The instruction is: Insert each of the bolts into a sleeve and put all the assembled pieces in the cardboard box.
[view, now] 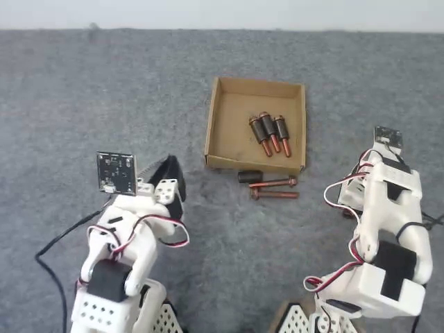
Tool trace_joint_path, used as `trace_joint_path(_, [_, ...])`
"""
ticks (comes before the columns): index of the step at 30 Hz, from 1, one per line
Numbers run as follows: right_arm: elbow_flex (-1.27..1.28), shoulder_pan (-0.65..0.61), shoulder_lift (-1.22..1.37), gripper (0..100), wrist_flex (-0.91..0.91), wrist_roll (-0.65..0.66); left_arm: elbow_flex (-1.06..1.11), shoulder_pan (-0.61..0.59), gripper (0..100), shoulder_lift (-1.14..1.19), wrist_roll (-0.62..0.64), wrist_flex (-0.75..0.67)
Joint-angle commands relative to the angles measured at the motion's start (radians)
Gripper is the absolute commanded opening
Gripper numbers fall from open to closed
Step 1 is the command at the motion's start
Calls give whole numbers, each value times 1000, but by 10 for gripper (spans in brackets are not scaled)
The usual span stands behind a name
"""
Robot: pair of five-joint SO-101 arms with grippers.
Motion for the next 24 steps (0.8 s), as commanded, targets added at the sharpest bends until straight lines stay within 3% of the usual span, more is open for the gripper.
trace_joint_path(1, [-51,18,1,31,-1,-5,-97,78,11,110,66,-9])
trace_joint_path(11, [-51,18,2,31,-4,-5,-285,204,12,678,132,-190])
trace_joint_path(19, [-52,18,4,31,-4,-5,-544,310,12,1114,333,-201])
trace_joint_path(24, [-52,18,4,31,-4,-5,-598,361,12,1333,367,-356])
